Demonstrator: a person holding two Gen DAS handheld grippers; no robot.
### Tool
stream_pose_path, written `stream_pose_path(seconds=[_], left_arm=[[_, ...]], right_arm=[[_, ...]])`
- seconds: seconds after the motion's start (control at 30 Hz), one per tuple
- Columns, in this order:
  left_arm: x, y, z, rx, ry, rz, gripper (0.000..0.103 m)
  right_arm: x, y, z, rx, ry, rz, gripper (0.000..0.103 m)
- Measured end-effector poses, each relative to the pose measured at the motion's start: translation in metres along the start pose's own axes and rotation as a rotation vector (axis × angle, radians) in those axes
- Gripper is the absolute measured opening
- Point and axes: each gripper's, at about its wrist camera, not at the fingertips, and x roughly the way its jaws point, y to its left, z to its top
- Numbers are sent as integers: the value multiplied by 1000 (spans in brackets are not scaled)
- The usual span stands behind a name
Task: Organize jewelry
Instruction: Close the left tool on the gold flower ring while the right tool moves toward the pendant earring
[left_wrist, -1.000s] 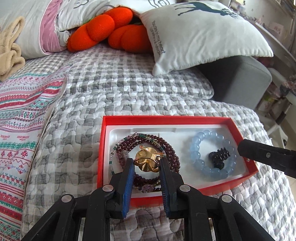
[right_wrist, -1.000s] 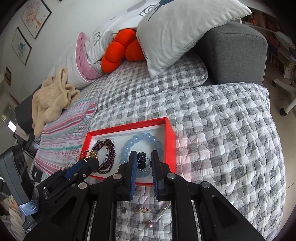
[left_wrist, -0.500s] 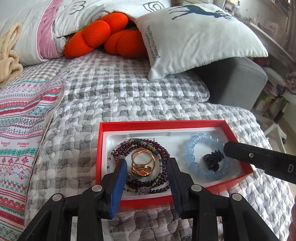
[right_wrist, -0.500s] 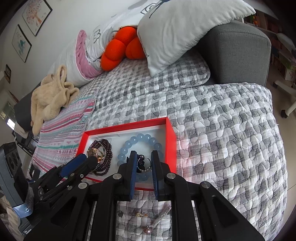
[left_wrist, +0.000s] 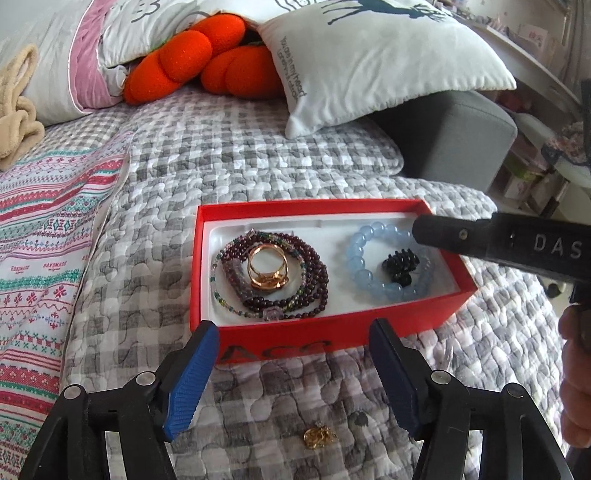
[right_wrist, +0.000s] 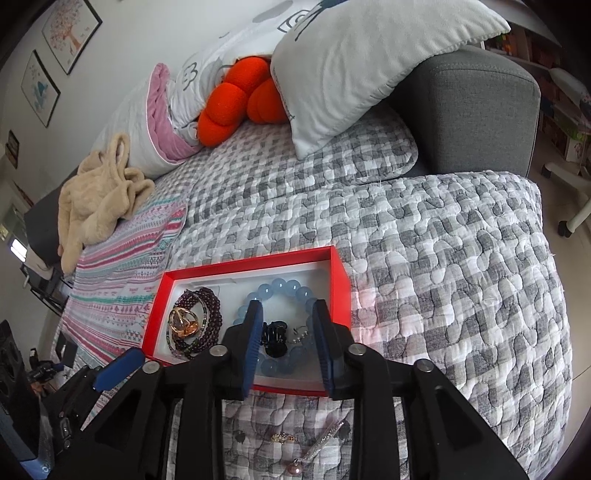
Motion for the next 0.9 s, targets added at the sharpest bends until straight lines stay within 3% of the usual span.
stream_pose_path(seconds=[0.13,0.2,0.27,0.43,0.7,0.77,0.9], left_arm=[[0,4,-15,-25,37,30,81],[3,5,-24,-29,61,44,82],[5,4,-33,-7,82,61,82],[7,0,-55,79,83,112,82],[9,-10,-71,143,85,26,82],[9,-14,-71,152,85,11,78],[12,-23,-68,164,82,7,61]], right_arm=[[-16,1,-5,-25,2,1,41],[-24,3,-11,-49,4,-25,50],[-32,1,-21,-63,14,-32,58],[-40,-4,-46,-125,69,-117,62],[-43,-29,-84,-171,150,-177,62],[-41,-37,-90,-172,171,-196,62],[-41,-47,-102,-187,182,-234,62]])
